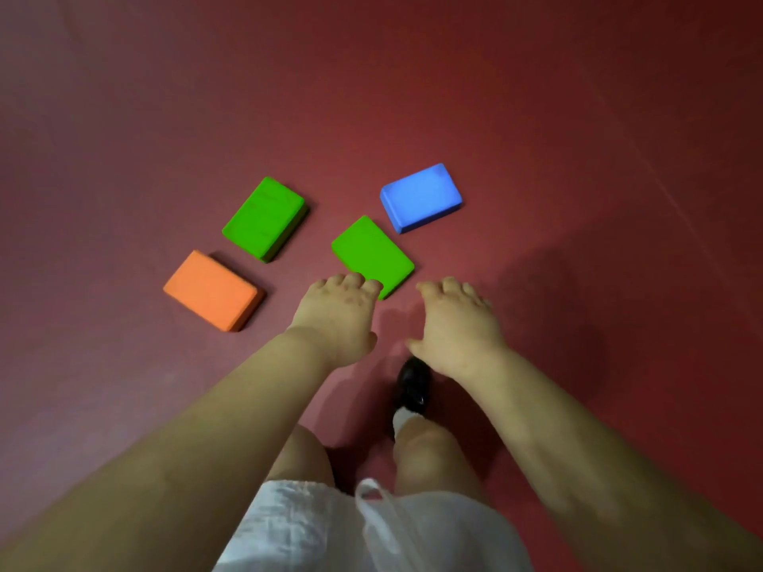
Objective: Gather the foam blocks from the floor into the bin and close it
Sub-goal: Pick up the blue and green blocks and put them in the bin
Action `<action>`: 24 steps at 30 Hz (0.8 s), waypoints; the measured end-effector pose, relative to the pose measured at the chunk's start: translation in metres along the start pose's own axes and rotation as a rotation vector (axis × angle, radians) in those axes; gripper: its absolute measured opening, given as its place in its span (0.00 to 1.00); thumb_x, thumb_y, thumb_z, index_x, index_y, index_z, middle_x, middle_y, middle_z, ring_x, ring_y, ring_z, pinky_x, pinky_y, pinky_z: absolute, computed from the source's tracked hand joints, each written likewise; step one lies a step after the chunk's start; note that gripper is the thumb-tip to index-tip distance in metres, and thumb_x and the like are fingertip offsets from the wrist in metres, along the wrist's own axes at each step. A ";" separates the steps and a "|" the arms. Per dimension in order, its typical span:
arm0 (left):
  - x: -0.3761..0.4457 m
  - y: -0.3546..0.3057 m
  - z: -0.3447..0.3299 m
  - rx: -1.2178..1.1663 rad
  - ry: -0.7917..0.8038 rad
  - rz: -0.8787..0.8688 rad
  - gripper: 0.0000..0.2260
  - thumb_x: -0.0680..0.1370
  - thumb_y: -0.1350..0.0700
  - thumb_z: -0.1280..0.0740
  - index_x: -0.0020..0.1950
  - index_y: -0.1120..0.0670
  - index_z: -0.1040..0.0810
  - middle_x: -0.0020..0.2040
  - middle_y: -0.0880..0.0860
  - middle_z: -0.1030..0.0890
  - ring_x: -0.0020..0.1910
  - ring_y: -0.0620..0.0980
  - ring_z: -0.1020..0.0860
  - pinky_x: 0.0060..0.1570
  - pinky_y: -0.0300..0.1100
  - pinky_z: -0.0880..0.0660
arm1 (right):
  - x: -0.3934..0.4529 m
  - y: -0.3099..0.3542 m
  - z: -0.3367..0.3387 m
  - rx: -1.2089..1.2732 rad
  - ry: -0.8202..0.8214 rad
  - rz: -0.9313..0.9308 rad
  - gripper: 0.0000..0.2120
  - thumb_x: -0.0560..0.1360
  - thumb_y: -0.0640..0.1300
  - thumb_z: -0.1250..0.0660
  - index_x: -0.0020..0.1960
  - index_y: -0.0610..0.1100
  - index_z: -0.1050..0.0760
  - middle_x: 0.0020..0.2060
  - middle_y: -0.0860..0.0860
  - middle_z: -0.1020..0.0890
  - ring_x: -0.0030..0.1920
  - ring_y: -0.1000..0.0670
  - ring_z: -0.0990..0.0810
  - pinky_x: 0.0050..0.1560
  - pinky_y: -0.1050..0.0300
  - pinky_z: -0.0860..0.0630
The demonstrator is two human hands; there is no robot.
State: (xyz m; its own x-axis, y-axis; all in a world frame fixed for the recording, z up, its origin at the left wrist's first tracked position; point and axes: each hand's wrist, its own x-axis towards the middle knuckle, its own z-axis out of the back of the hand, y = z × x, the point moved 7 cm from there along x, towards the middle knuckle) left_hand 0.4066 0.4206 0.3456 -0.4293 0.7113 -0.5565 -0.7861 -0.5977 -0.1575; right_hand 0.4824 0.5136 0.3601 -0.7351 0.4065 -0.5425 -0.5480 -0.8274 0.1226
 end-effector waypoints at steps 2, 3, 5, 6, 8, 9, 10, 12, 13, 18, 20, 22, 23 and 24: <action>0.063 0.017 -0.010 -0.011 -0.017 0.002 0.28 0.73 0.48 0.34 0.71 0.52 0.37 0.68 0.54 0.31 0.68 0.56 0.32 0.65 0.47 0.36 | 0.064 -0.010 -0.013 -0.014 -0.002 0.011 0.29 0.70 0.54 0.30 0.67 0.47 0.35 0.63 0.46 0.30 0.65 0.44 0.32 0.62 0.50 0.34; 0.094 0.025 -0.019 -0.007 -0.017 -0.005 0.28 0.73 0.48 0.34 0.72 0.52 0.38 0.68 0.54 0.31 0.68 0.55 0.33 0.66 0.47 0.37 | 0.096 -0.014 -0.023 -0.012 0.003 0.014 0.30 0.70 0.54 0.30 0.67 0.47 0.36 0.64 0.46 0.30 0.65 0.44 0.32 0.63 0.50 0.34; 0.156 0.043 -0.046 0.019 0.001 -0.026 0.28 0.74 0.48 0.35 0.72 0.52 0.39 0.69 0.53 0.32 0.68 0.55 0.33 0.66 0.47 0.38 | 0.160 -0.020 -0.054 -0.010 0.023 0.014 0.31 0.70 0.54 0.31 0.68 0.47 0.37 0.64 0.46 0.31 0.66 0.44 0.33 0.63 0.50 0.34; 0.187 0.052 -0.063 0.042 0.003 -0.043 0.28 0.75 0.48 0.35 0.73 0.52 0.39 0.69 0.53 0.33 0.68 0.55 0.34 0.67 0.47 0.38 | 0.192 -0.023 -0.073 -0.015 0.027 0.016 0.31 0.70 0.54 0.31 0.68 0.47 0.37 0.64 0.46 0.31 0.66 0.44 0.33 0.64 0.50 0.34; 0.249 0.073 -0.102 0.095 -0.005 -0.076 0.29 0.75 0.47 0.35 0.73 0.52 0.40 0.70 0.54 0.34 0.68 0.55 0.34 0.66 0.48 0.38 | 0.255 -0.030 -0.114 -0.029 0.014 0.012 0.30 0.70 0.54 0.31 0.68 0.47 0.37 0.64 0.46 0.31 0.65 0.44 0.32 0.63 0.50 0.34; 0.278 0.085 -0.123 0.121 0.001 -0.088 0.30 0.74 0.46 0.35 0.73 0.51 0.40 0.70 0.54 0.35 0.69 0.55 0.34 0.67 0.48 0.38 | 0.285 -0.035 -0.135 -0.041 0.011 0.008 0.30 0.70 0.54 0.31 0.68 0.47 0.36 0.64 0.46 0.30 0.65 0.44 0.32 0.63 0.50 0.34; 0.305 0.097 -0.145 0.147 0.008 -0.099 0.32 0.74 0.45 0.34 0.74 0.51 0.41 0.71 0.54 0.36 0.70 0.56 0.35 0.67 0.49 0.38 | 0.313 -0.041 -0.157 -0.053 0.011 0.003 0.31 0.70 0.55 0.31 0.68 0.47 0.37 0.64 0.46 0.30 0.65 0.44 0.32 0.63 0.50 0.33; 0.357 0.120 -0.189 0.193 0.030 -0.108 0.35 0.73 0.42 0.34 0.75 0.51 0.45 0.75 0.56 0.41 0.72 0.57 0.38 0.69 0.50 0.39 | 0.366 -0.055 -0.198 -0.077 0.013 -0.012 0.33 0.69 0.56 0.31 0.69 0.47 0.37 0.65 0.46 0.31 0.66 0.44 0.32 0.63 0.49 0.34; 0.380 0.132 -0.209 0.210 0.047 -0.104 0.37 0.73 0.40 0.33 0.76 0.50 0.47 0.76 0.57 0.44 0.73 0.57 0.39 0.70 0.51 0.39 | 0.388 -0.062 -0.216 -0.085 0.018 -0.020 0.34 0.69 0.57 0.30 0.70 0.47 0.38 0.65 0.46 0.31 0.66 0.44 0.33 0.63 0.49 0.34; 0.457 0.181 -0.278 0.146 0.091 -0.013 0.50 0.65 0.30 0.32 0.77 0.47 0.55 0.77 0.59 0.52 0.72 0.63 0.39 0.68 0.56 0.34 | 0.466 -0.090 -0.293 -0.050 0.110 -0.009 0.45 0.66 0.63 0.29 0.74 0.47 0.45 0.68 0.43 0.34 0.68 0.40 0.34 0.67 0.46 0.33; 0.471 0.189 -0.293 0.102 0.131 -0.005 0.54 0.63 0.31 0.30 0.77 0.44 0.60 0.77 0.61 0.55 0.71 0.65 0.38 0.68 0.56 0.34 | 0.479 -0.095 -0.318 0.081 0.210 -0.020 0.53 0.63 0.65 0.28 0.77 0.47 0.52 0.70 0.42 0.36 0.69 0.39 0.34 0.69 0.48 0.35; 0.475 0.190 -0.299 0.068 0.152 0.011 0.57 0.62 0.33 0.28 0.76 0.43 0.65 0.77 0.62 0.58 0.71 0.66 0.38 0.68 0.57 0.35 | 0.480 -0.097 -0.337 0.223 0.288 -0.061 0.59 0.60 0.64 0.25 0.77 0.47 0.57 0.72 0.41 0.37 0.70 0.40 0.34 0.69 0.49 0.35; 0.476 0.191 -0.299 0.050 0.154 0.033 0.59 0.61 0.33 0.26 0.75 0.42 0.67 0.77 0.62 0.58 0.71 0.66 0.40 0.68 0.57 0.35 | 0.478 -0.099 -0.342 0.249 0.292 -0.085 0.61 0.59 0.63 0.24 0.77 0.46 0.58 0.72 0.41 0.37 0.70 0.40 0.35 0.70 0.50 0.35; 0.475 0.191 -0.298 0.034 0.155 0.058 0.62 0.59 0.34 0.25 0.74 0.42 0.70 0.77 0.62 0.57 0.72 0.66 0.41 0.68 0.58 0.36 | 0.476 -0.102 -0.346 0.254 0.283 -0.110 0.62 0.58 0.63 0.23 0.77 0.46 0.57 0.72 0.41 0.37 0.71 0.40 0.36 0.70 0.49 0.36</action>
State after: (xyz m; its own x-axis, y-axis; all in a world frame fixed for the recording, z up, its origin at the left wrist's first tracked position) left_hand 0.1852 0.5343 -0.1915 -0.4031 0.6087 -0.6833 -0.7778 -0.6214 -0.0946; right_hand 0.3266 0.6575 -0.1976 -0.5471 0.3351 -0.7671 -0.7247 -0.6482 0.2337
